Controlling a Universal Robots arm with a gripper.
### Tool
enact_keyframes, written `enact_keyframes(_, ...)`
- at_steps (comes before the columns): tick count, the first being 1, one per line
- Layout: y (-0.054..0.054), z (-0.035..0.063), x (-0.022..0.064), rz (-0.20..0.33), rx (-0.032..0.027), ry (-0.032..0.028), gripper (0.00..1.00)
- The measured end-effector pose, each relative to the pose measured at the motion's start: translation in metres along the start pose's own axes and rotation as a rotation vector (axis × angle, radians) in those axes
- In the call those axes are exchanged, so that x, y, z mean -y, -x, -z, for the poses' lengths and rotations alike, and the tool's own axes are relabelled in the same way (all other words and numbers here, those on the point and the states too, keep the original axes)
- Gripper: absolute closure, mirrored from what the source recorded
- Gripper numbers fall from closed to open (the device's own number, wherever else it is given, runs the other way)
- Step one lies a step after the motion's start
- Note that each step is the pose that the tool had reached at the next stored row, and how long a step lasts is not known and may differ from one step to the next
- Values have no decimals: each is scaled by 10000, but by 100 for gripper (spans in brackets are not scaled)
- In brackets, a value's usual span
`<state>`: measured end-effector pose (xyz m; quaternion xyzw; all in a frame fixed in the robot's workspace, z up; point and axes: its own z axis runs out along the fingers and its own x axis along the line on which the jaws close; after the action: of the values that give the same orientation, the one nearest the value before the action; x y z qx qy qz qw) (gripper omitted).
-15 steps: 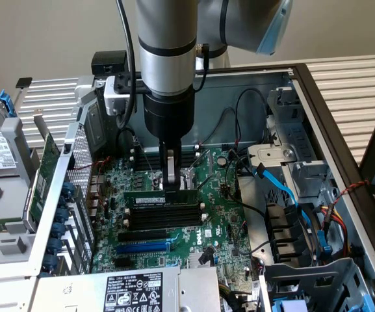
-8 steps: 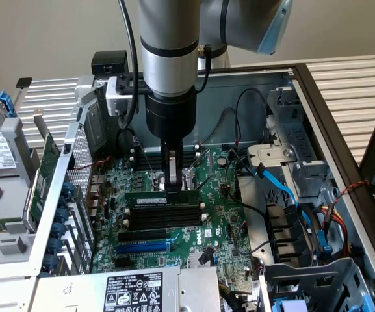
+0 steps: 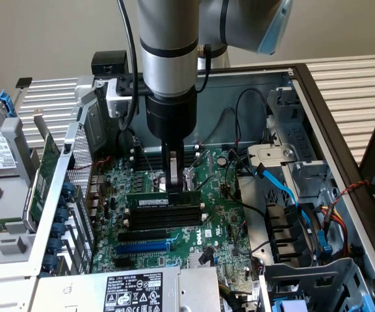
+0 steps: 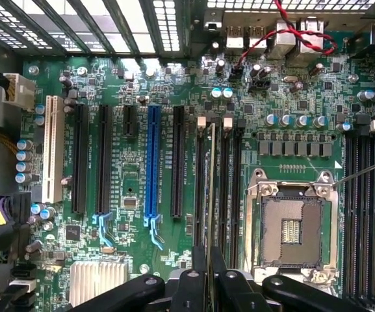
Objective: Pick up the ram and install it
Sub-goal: 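Insert the ram into the slot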
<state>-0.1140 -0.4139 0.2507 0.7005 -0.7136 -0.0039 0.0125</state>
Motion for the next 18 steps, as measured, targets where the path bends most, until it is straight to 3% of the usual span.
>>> enact_keyframes(6, -18, -1, 1, 14, 0, -11, 86)
enact_keyframes(13, -19, -6, 1, 44, 1, -86, 86)
enact_keyframes(18, -18, -14, -7, 42, 41, -97, 86)
